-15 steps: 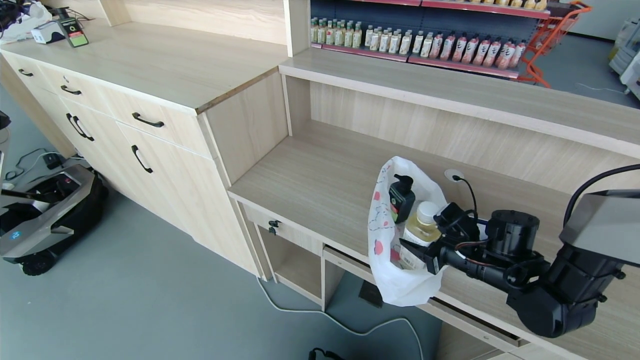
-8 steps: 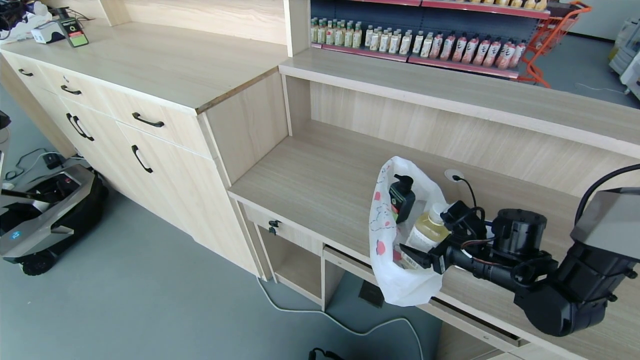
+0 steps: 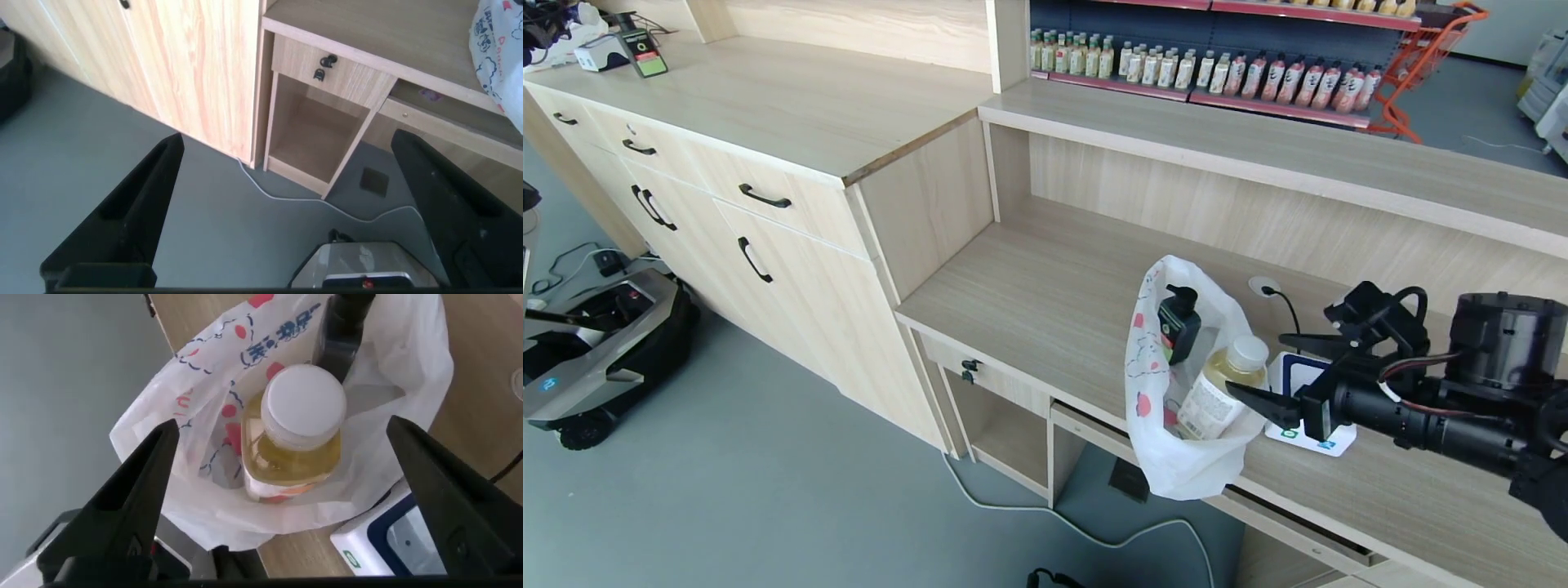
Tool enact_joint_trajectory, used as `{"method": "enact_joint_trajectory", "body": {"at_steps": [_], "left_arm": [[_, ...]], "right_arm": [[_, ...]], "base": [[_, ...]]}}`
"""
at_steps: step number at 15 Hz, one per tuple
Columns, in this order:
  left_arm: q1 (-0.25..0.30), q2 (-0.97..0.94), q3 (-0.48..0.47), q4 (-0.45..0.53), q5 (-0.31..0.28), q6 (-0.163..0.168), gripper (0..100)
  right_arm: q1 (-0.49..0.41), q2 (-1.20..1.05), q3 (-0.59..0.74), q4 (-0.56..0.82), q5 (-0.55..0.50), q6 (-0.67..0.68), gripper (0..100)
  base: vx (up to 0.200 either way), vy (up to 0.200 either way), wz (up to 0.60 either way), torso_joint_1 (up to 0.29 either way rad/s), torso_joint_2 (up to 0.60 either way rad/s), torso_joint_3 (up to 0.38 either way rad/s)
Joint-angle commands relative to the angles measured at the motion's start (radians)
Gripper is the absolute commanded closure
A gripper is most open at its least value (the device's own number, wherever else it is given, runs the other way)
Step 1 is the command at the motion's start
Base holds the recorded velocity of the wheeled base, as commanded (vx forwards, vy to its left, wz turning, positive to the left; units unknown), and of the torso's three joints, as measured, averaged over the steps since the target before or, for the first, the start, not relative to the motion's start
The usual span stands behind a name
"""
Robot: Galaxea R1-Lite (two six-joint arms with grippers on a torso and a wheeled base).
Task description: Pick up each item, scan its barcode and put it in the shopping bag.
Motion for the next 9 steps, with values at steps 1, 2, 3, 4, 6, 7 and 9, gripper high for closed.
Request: {"method": "enact_joint_trajectory", "body": {"at_steps": [1, 2, 3, 4, 6, 7, 9], "left_arm": [[0.000, 0.000, 0.000, 0.000, 0.000, -0.001, 0], [0.000, 0.000, 0.000, 0.000, 0.000, -0.001, 0], [0.000, 0.000, 0.000, 0.000, 0.000, 0.001, 0], [0.000, 0.000, 0.000, 0.000, 0.000, -0.001, 0], [0.000, 0.000, 0.000, 0.000, 0.000, -0.001, 0], [0.000, 0.000, 0.000, 0.000, 0.000, -0.001, 0], [0.000, 0.000, 0.000, 0.000, 0.000, -0.001, 0]], "right_arm": [[-0.047, -0.301, 0.027, 0.145, -0.010, -0.006, 0], [-0.059, -0.321, 0.030, 0.149, -0.024, -0.006, 0], [-0.071, -0.337, 0.047, 0.151, -0.085, -0.026, 0], [-0.071, -0.336, 0.045, 0.146, -0.188, -0.070, 0], [-0.068, -0.337, 0.032, 0.138, -0.335, -0.075, 0], [-0.068, -0.342, 0.022, 0.138, -0.360, -0.070, 0], [-0.071, -0.348, 0.016, 0.138, -0.380, -0.052, 0]], "base": [[0.000, 0.000, 0.00, 0.000, 0.00, 0.000], [0.000, 0.000, 0.00, 0.000, 0.00, 0.000], [0.000, 0.000, 0.00, 0.000, 0.00, 0.000], [0.000, 0.000, -0.60, 0.007, 0.00, 0.002], [0.000, 0.000, -0.60, 0.000, 0.00, -0.002], [0.000, 0.000, -0.60, 0.002, 0.00, 0.002], [0.000, 0.000, -0.60, 0.005, 0.00, 0.000]]}}
